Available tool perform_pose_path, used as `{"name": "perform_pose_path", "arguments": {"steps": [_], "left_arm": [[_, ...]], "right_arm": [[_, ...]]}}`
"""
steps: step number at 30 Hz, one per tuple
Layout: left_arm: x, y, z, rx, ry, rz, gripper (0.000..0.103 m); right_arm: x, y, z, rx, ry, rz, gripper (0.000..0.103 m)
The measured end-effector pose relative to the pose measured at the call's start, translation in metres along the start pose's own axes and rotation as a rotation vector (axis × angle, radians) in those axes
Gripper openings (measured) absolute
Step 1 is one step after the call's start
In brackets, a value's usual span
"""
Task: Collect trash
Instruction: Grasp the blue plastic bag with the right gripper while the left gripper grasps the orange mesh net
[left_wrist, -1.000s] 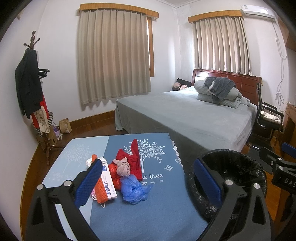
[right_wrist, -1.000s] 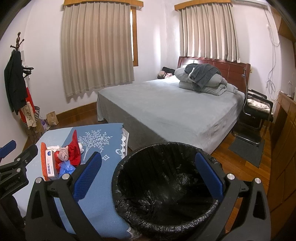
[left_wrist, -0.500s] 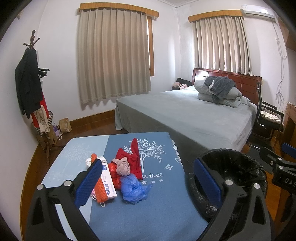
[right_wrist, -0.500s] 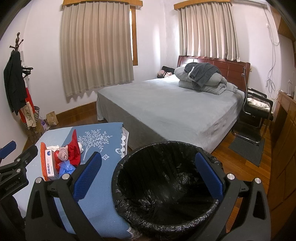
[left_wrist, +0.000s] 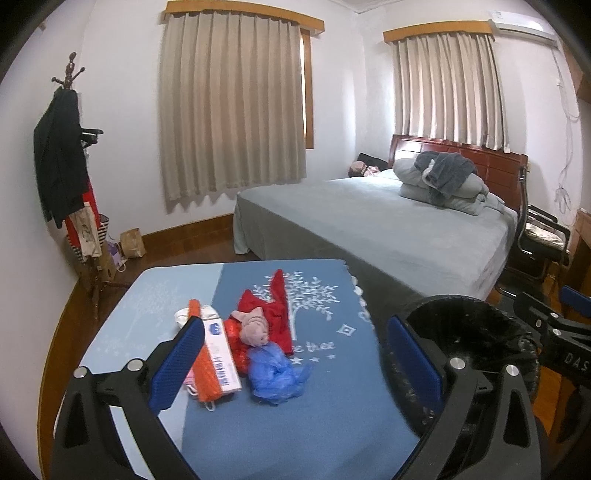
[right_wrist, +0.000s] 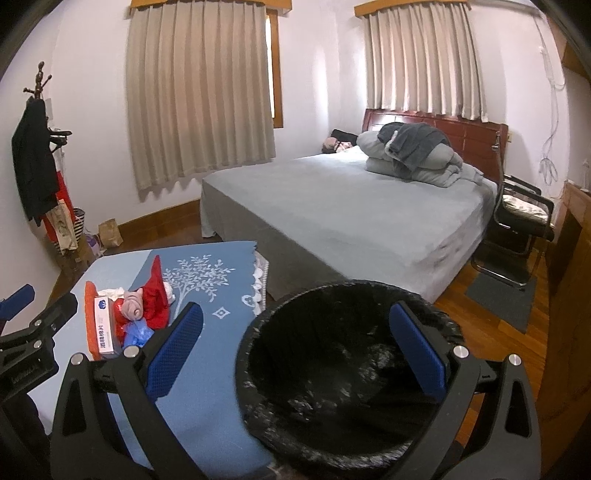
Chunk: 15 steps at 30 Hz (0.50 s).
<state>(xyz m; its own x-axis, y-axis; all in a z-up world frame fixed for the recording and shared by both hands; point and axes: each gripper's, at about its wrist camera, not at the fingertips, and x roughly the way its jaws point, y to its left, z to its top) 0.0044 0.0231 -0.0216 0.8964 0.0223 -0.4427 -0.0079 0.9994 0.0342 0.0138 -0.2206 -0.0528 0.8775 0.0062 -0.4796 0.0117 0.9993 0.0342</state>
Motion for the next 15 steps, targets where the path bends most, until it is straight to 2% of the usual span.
{"name": "perform_pose_path", "arguments": {"steps": [5,12,15], "left_arm": [[0.012,0.031,-0.007,-0.016,0.000,0.070,0.097],[0.037,0.084,-0.029,-0.037,0.041,0.187,0.097],[0.041,0.096,-0.037,-0.041,0.053,0.216,0.097]], "right_arm": [[0.024,0.022,-0.003,-0.024,0.011,0.044,0.098],[0.072,0.063,-0.017,-0.058,0.060,0.134,0.098],[0.090,0.082,-0.023,-0.064,0.082,0.181,0.098]]}}
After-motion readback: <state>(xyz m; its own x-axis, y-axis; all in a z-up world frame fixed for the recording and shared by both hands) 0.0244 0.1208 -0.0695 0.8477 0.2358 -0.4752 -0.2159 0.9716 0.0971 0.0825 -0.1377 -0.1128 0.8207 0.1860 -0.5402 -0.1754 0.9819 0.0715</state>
